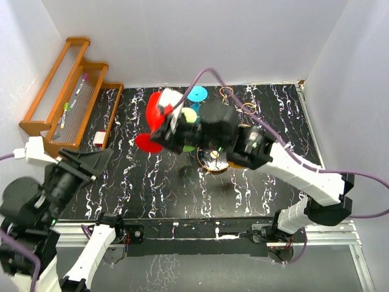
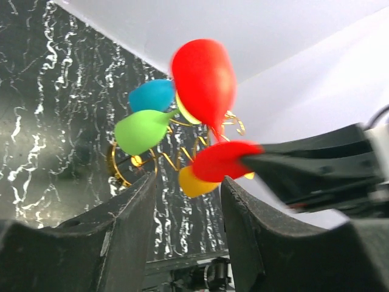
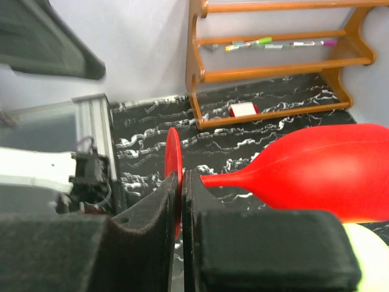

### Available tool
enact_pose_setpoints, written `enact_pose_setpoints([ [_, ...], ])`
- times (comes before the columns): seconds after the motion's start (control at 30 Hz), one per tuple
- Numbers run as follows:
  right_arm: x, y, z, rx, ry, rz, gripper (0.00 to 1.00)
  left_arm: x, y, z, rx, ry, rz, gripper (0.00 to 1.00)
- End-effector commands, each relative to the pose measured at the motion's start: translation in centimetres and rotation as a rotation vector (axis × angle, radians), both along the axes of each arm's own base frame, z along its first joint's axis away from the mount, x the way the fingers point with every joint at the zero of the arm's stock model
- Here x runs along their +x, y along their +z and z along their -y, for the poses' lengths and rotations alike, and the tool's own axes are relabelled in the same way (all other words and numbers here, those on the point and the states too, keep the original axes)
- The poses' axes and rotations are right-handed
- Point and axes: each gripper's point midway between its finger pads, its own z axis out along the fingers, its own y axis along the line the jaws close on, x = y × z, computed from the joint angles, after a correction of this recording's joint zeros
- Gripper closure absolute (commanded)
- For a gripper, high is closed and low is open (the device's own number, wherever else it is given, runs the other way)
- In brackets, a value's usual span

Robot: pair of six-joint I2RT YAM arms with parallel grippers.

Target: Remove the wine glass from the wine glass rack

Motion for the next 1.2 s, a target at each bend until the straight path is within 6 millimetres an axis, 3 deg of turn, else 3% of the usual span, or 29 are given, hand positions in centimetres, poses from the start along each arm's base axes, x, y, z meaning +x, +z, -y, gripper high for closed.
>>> enact_pose_setpoints([
  [0.0, -0.5, 1.1, 0.1, 0.008, -0.173, 0.282, 0.92, -4.2, -0.3, 0.5, -0.089, -0.039, -0.090, 0.53],
  [0.1, -1.7, -1.3, -0.2, -0.013, -0.172, 0.363, 0.92, -5.3, -0.7, 1.8, -0.159, -0.109, -0.133, 0.52],
  [0.13, -2.4, -1.0, -0.1, 0.003, -0.161, 0.389, 0.92, -5.4, -1.0, 2.3, -0.193, -0.132, -0.155, 0.52],
  [0.17, -2.9, -2.1, -0.3, -0.010, -0.153, 0.411, 0.92, -5.5, -1.3, 2.8, -0.230, -0.151, -0.180, 0.52],
  [0.33, -5.5, -3.8, 0.0, 0.002, -0.156, 0.541, 0.92, -5.3, -3.4, 5.3, -0.407, -0.264, -0.287, 0.52],
  [0.53, -8.1, -6.0, -0.2, -0.004, -0.118, 0.682, 0.92, -4.9, -5.6, 5.6, -0.439, -0.259, -0.382, 0.51],
  [0.8, -8.4, -8.2, -0.5, -0.052, -0.177, 0.771, 0.92, -5.2, -5.3, 6.3, -0.478, -0.311, -0.385, 0.51],
  [1.17, -9.0, -8.1, -1.2, -0.043, -0.216, 0.911, 0.92, -4.8, -7.6, 6.4, -0.447, -0.307, -0.443, 0.50],
])
